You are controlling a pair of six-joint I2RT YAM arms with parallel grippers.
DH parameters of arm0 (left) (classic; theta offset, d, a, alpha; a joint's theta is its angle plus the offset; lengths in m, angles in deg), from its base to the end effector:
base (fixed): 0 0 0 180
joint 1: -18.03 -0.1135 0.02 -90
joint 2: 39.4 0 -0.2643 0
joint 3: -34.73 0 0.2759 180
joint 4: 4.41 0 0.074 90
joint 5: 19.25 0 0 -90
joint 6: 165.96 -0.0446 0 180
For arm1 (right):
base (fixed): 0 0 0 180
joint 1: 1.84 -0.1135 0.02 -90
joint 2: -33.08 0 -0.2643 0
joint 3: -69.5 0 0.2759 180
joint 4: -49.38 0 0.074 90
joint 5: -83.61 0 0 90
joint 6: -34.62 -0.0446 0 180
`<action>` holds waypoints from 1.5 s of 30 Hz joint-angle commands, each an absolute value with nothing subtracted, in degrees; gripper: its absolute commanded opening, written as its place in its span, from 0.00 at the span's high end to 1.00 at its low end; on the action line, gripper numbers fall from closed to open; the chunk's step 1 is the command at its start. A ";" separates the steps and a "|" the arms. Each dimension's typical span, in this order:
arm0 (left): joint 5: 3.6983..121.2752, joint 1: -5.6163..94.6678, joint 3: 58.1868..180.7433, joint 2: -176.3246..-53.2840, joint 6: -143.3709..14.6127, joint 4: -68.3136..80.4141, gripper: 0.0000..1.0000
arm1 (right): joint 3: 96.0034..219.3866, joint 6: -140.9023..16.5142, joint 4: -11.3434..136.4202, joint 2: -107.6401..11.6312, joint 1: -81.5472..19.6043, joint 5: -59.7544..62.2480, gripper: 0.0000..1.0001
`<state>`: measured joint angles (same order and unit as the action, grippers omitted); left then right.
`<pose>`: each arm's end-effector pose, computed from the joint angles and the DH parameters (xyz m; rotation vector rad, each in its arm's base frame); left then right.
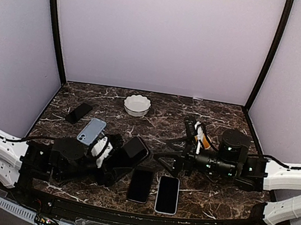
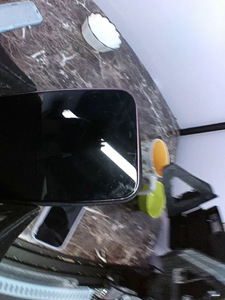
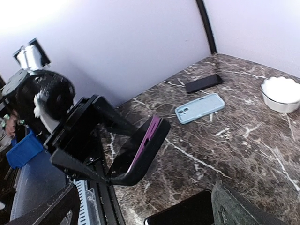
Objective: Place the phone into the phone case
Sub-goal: Adjust the phone with the phone case at the center of the board.
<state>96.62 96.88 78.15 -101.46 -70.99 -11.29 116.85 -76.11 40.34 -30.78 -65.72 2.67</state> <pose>0.0712 -0.2605 0.2355 0.8005 1.6153 -0.6598 0.1192 0.2591 0.2570 -0.8024 1.6784 1.2048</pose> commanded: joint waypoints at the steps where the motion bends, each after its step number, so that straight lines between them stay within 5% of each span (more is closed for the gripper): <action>1: 106.14 96.84 81.33 -107.48 -79.08 -0.55 1.00 | 118.51 -80.80 46.44 -32.24 -63.04 -0.64 0.01; 9: 104.77 96.82 85.57 -117.95 -80.36 6.88 1.00 | 127.21 -82.24 57.75 -41.30 -61.00 -1.39 0.02; 13: 92.67 94.58 86.63 -120.10 -73.03 9.48 1.00 | 128.11 -83.41 57.97 -44.27 -60.45 -1.02 0.02; 25: 90.48 81.78 87.36 -124.03 -49.43 17.78 1.00 | 132.95 -86.02 57.28 -52.12 -60.45 2.24 0.02; 33: 87.52 79.57 91.98 -129.07 -46.75 20.94 0.67 | 135.15 -90.89 58.21 -57.12 -60.76 0.05 0.05; 39: 85.97 78.45 90.10 -120.74 -47.25 22.87 0.25 | 137.11 -92.65 59.97 -60.60 -63.46 -2.41 0.11; 45: 84.72 75.31 85.42 -113.29 -46.30 27.23 0.19 | 140.81 -93.97 58.61 -65.93 -65.76 -2.25 0.15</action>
<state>85.08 77.34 88.16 -117.74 -47.82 23.49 137.50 -92.33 60.18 -63.00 -64.24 -1.53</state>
